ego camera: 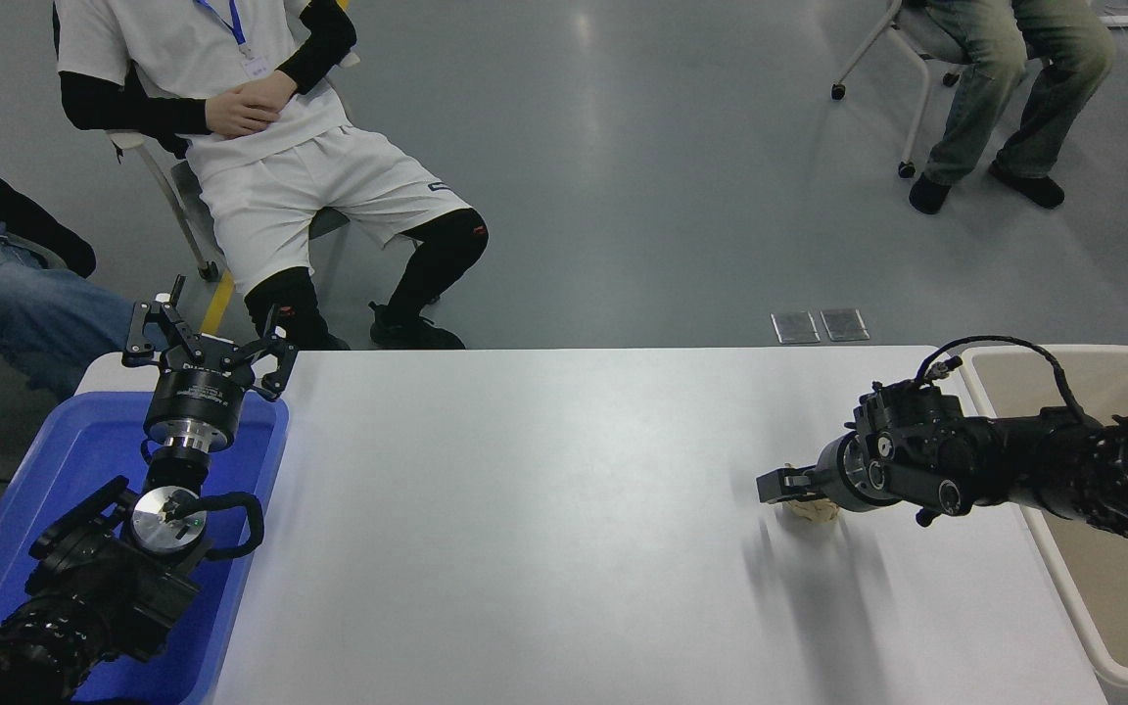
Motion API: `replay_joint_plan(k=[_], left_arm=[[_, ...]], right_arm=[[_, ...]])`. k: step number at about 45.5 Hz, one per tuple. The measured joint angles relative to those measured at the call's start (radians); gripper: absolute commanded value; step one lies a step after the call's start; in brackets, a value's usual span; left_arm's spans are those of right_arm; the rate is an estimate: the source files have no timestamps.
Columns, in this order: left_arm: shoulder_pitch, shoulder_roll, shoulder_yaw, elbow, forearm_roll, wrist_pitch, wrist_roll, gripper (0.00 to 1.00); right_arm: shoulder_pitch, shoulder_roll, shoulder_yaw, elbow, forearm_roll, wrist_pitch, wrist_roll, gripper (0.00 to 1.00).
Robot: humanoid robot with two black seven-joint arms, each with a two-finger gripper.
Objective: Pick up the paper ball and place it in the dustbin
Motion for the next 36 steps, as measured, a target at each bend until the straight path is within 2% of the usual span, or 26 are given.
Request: replay_joint_plan(k=[17,27,32,36], left_arm=[[0.0,0.0,0.0,0.0,0.0,-0.001,0.0,0.99],[0.0,0.0,0.0,0.0,0.0,-0.001,0.0,0.99],[0.0,0.0,0.0,0.0,0.0,-0.001,0.0,0.99],[0.0,0.0,0.0,0.0,0.0,0.0,0.0,0.99]], right_arm=[[-0.029,0.01,0.01,-0.001,0.002,-0.078,-0.001,1.0],[-0.042,0.015,0.011,-0.002,0.002,-0.094,-0.001,0.86],[-0.053,0.017,0.011,-0.003,0.002,-0.108,-0.002,0.7],[-0.064,0.018,0.012,-0.003,0.004,-0.136,-0.002,0.61]])
